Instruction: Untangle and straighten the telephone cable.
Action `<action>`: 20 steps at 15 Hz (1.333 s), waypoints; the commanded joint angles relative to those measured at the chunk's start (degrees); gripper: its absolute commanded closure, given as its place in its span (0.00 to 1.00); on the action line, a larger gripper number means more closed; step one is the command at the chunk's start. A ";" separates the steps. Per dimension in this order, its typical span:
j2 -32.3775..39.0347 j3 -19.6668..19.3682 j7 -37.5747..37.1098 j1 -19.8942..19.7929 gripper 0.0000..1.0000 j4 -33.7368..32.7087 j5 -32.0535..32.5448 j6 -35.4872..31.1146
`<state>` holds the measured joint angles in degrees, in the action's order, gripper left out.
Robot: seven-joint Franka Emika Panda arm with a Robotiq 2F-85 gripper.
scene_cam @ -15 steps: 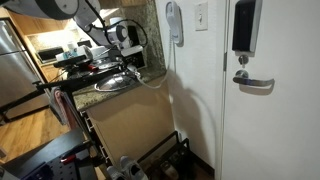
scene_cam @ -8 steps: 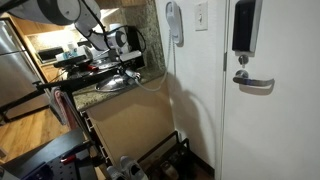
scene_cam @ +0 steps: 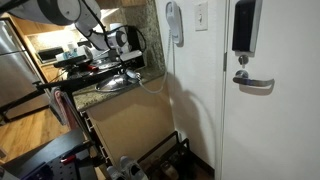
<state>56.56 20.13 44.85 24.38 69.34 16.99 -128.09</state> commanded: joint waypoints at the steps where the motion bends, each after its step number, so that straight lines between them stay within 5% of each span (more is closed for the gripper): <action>1: -0.35 -0.09 0.79 -0.12 0.15 -0.53 0.24 1.30; 4: -1.61 -0.14 0.26 -0.42 0.00 0.34 0.31 0.97; 11: -6.16 -0.59 -1.85 -1.93 0.00 5.05 0.60 -2.08; 20: -18.35 -1.77 -7.58 -7.57 0.00 25.45 0.56 -16.92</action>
<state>45.51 19.31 40.77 18.60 83.51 16.99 -139.23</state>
